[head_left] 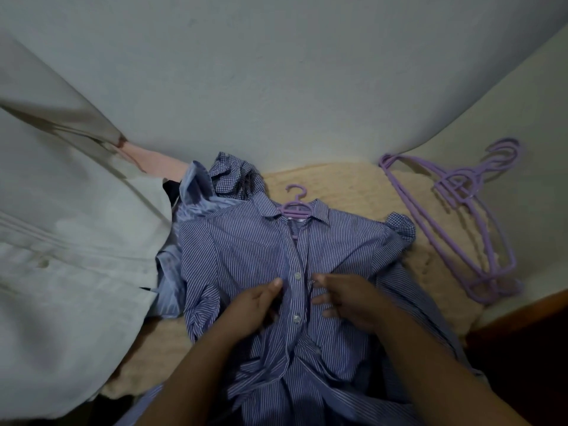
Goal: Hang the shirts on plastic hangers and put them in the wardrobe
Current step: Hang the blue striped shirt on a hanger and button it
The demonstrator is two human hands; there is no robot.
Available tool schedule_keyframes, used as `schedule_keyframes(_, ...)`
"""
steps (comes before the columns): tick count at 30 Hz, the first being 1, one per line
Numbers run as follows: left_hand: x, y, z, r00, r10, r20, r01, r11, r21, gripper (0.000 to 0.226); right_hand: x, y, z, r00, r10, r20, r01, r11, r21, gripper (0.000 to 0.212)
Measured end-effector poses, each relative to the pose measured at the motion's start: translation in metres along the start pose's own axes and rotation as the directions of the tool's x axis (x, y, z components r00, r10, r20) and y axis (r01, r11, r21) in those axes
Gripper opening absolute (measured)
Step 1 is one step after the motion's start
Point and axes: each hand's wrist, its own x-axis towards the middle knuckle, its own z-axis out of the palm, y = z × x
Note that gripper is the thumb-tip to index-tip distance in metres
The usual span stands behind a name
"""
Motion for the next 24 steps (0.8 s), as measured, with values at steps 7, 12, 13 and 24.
schedule_keyframes(7, -0.005, -0.016, -0.002, 0.979, 0.020, -0.200, -0.024, 1.000, -0.015, 0.043, -0.017, 0.007, -0.023, 0.987, -0.032, -0.155, 0.096, 0.898, 0.430, 0.018)
schedule_keyframes(12, -0.009, -0.017, 0.006, 0.999, -0.001, -0.051, 0.014, 0.967, 0.254, 0.059, -0.022, 0.020, -0.030, 0.981, -0.030, -0.194, 0.123, 0.866, 0.485, 0.019)
schedule_keyframes(13, -0.009, -0.017, 0.009, 0.999, -0.018, -0.044, 0.031, 0.944, 0.330, 0.063, -0.022, 0.023, -0.028, 0.978, -0.032, -0.208, 0.129, 0.872, 0.472, 0.019)
schedule_keyframes(24, -0.016, -0.044, 0.033, 0.849, 0.259, -0.461, -0.119, 0.943, 0.310, 0.082, -0.023, 0.030, -0.025, 0.969, -0.040, -0.245, 0.135, 0.914, 0.382, 0.023)
